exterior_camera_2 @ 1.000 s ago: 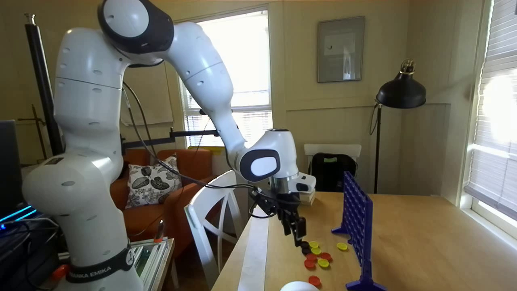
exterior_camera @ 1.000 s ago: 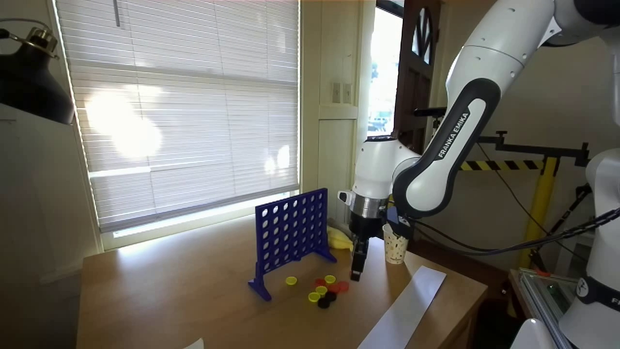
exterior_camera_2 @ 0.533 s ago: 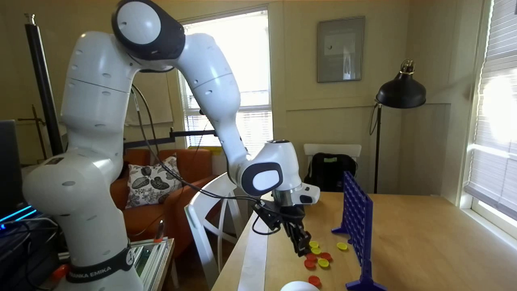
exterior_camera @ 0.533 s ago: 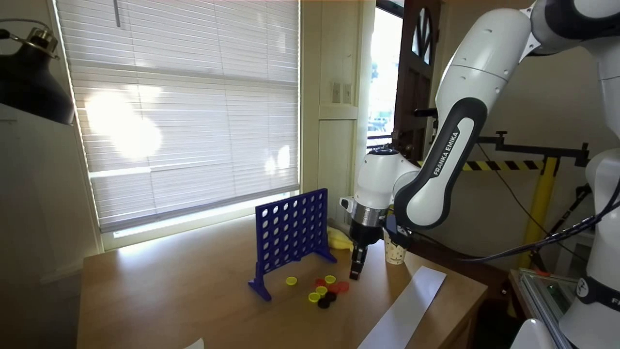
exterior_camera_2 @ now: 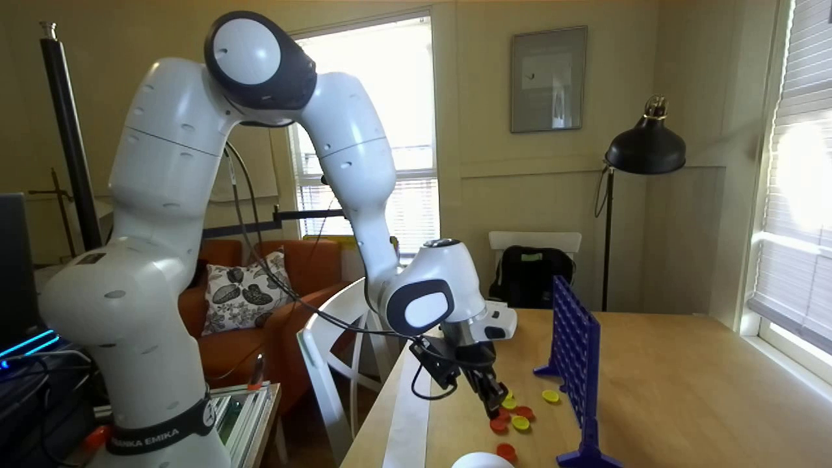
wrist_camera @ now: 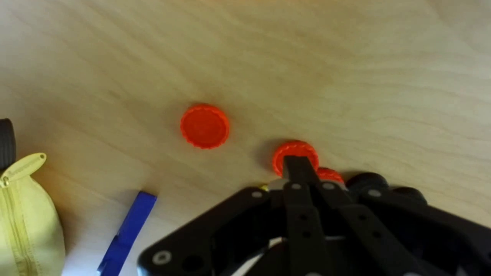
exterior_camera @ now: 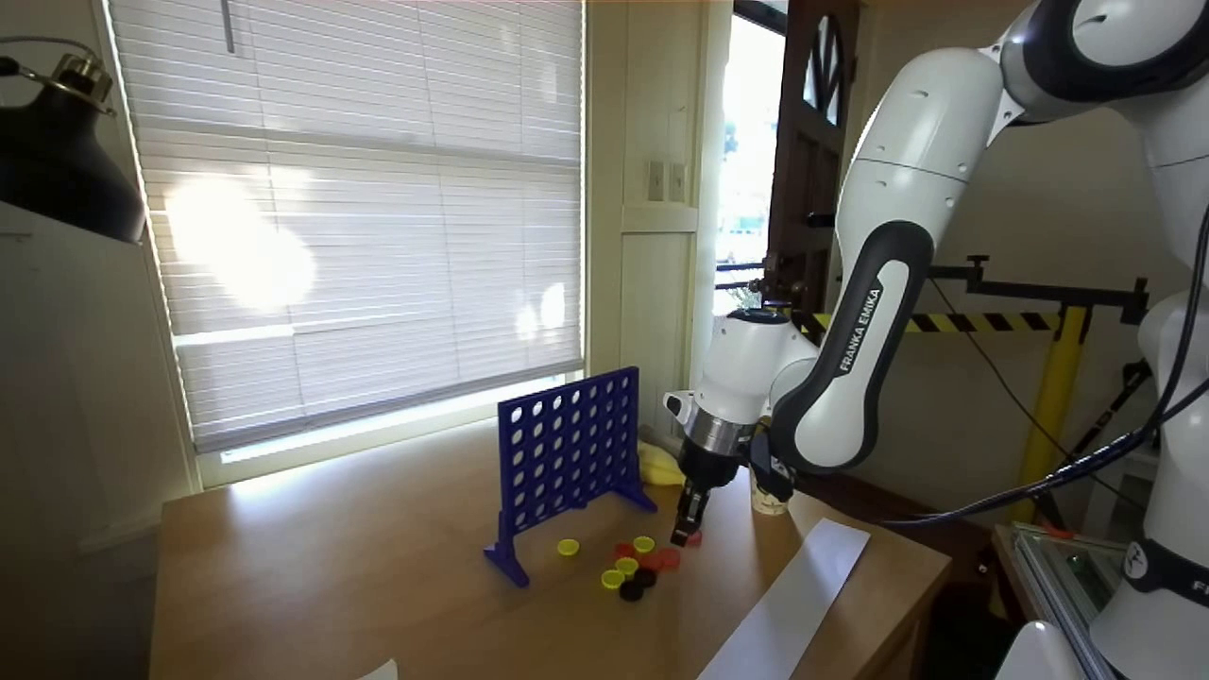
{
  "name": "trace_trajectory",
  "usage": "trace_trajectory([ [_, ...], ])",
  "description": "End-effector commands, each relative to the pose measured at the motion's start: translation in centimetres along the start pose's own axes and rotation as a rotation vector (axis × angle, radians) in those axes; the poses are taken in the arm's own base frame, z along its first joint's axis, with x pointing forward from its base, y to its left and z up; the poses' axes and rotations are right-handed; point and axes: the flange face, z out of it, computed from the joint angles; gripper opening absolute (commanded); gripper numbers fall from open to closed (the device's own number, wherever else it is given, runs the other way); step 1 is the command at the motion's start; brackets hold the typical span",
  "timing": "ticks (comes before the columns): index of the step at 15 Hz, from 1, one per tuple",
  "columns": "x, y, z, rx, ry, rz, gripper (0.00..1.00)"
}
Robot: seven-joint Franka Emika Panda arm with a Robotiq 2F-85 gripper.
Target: Group up the circles in color sequence
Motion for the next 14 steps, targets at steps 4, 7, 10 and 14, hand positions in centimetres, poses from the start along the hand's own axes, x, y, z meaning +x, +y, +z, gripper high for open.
trace_trajectory([
  [4,0.1,-0.2,1.1,0.030,0.050,-0.036,0.00],
  [7,0.0,-0.4,1.6,0.047,0.050,-0.044,0.00],
  [10,-0.1,0.0,1.9,0.051,0.053,-0.048,0.00],
  [14,-0.1,0.5,2.1,0.052,0.062,-0.051,0.00],
])
